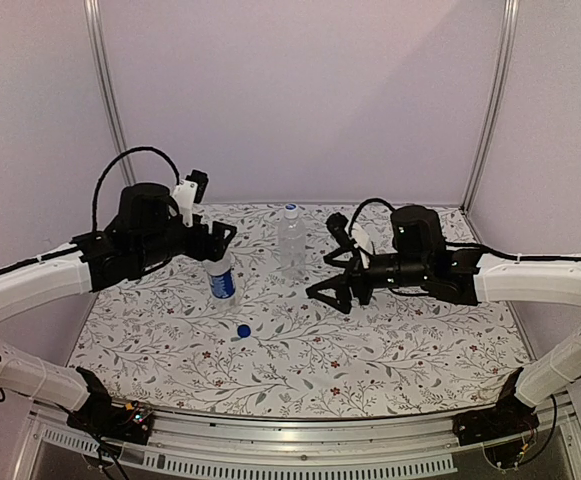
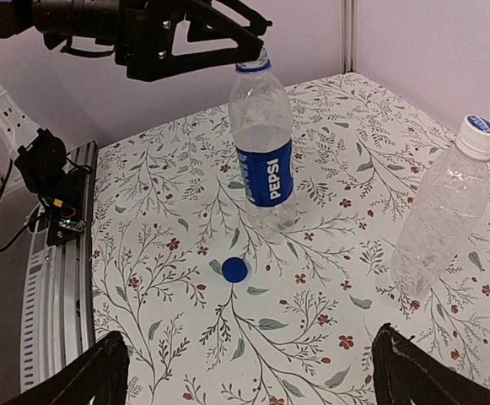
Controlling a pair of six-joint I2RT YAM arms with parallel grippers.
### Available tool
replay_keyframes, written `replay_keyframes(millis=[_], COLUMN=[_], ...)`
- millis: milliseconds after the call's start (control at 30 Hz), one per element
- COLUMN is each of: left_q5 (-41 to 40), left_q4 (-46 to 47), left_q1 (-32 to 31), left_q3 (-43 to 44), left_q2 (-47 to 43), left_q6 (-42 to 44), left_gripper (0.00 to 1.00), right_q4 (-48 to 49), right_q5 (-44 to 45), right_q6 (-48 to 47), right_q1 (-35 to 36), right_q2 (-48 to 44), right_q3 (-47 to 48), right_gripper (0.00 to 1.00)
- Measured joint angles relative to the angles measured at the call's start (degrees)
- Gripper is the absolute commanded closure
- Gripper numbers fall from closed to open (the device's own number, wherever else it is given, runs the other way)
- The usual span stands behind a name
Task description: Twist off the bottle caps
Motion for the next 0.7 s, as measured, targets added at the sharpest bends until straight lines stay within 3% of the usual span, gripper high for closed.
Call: replay_keyframes(millis=[333,700], left_q5=[7.52,9.64], left_q4=[0.02,-3.67], left_q1=[0.00,-0.66], left_q3=[7.37,24.00], left_q2=[2.80,20.92], left_q6=[0.50,0.59], left_gripper=[0.00,0.03], right_q4=[-0.07,-0.22], right_q5=[7.96,13.79], right_q6=[2.23,5.18], right_q1=[-0.13,-0.44], right_q2=[0.00,-0.17], right_q3=[0.00,-0.42], right_gripper=[0.01,0.01])
